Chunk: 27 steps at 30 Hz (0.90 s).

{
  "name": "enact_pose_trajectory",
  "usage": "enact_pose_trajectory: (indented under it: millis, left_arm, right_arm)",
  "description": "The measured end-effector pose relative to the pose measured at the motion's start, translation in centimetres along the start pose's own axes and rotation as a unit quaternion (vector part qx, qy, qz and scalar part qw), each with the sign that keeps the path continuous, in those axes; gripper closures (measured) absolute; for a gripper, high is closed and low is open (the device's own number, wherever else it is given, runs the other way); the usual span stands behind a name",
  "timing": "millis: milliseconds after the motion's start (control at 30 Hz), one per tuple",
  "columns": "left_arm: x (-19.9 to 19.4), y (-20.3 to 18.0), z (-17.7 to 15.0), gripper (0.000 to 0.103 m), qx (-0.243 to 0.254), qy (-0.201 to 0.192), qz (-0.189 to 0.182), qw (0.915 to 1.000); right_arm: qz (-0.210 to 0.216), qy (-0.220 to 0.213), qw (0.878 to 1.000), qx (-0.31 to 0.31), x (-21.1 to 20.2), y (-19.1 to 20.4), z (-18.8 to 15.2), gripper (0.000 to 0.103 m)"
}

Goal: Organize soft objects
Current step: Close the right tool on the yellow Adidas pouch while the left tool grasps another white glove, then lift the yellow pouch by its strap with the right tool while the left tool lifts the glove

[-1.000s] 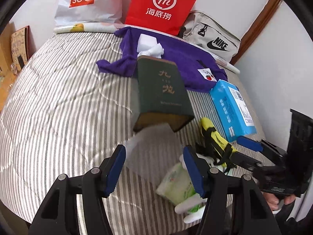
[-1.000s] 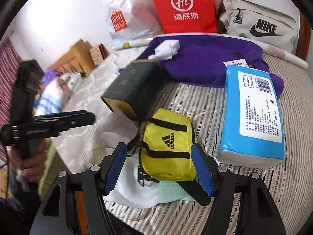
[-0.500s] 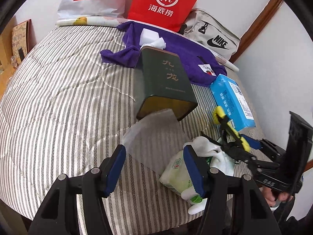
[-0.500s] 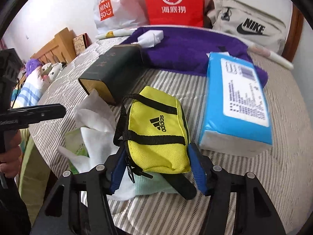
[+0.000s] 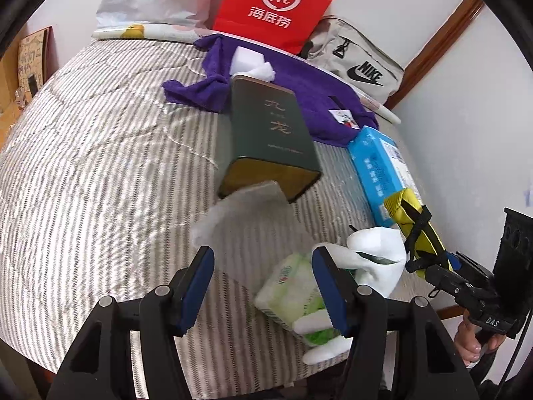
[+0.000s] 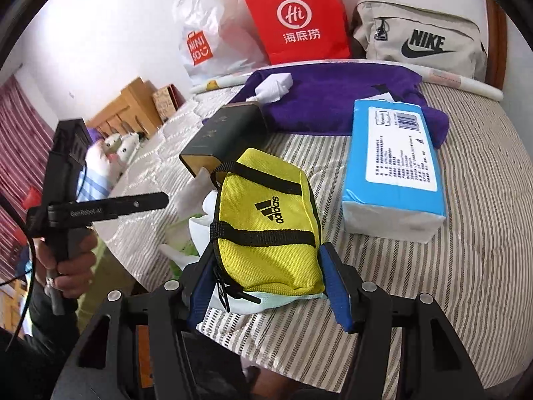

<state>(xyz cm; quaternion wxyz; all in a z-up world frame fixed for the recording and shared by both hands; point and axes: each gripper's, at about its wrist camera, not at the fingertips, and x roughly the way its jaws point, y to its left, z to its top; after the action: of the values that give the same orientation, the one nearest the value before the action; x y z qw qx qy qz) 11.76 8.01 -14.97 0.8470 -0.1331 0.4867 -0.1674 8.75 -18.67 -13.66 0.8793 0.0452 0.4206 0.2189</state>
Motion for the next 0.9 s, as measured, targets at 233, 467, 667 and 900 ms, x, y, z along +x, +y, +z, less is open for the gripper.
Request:
enact_pose_trajectory:
  millis: [233, 467, 667, 900]
  left_arm:
    - [-0.1, -4.9, -1.3, 0.044, 0.076, 0.001, -0.068, 0.9948]
    - [2.6, -9.6, -2.8, 0.044, 0.153, 0.026, -0.068, 0.9856]
    - [4.0, -11.1, -3.0, 0.054, 0.181, 0.024, -0.07, 0.9806]
    - [4.8, -10.1, -2.9, 0.092, 0.156, 0.012, -0.072, 0.985]
  right_arm:
    - [0.004, -0.003, 1.0, 0.015, -0.3, -0.8, -0.5, 0.044]
    - [0.023, -0.004, 0.999, 0.035, 0.0, -1.4, -0.7, 0.044]
    - [0.03, -0.009, 0.999, 0.038, -0.3, -1.8, -0.9, 0.044]
    - [0.03, -0.014, 0.999, 0.043, -0.7, -2.6, -1.2, 0.044]
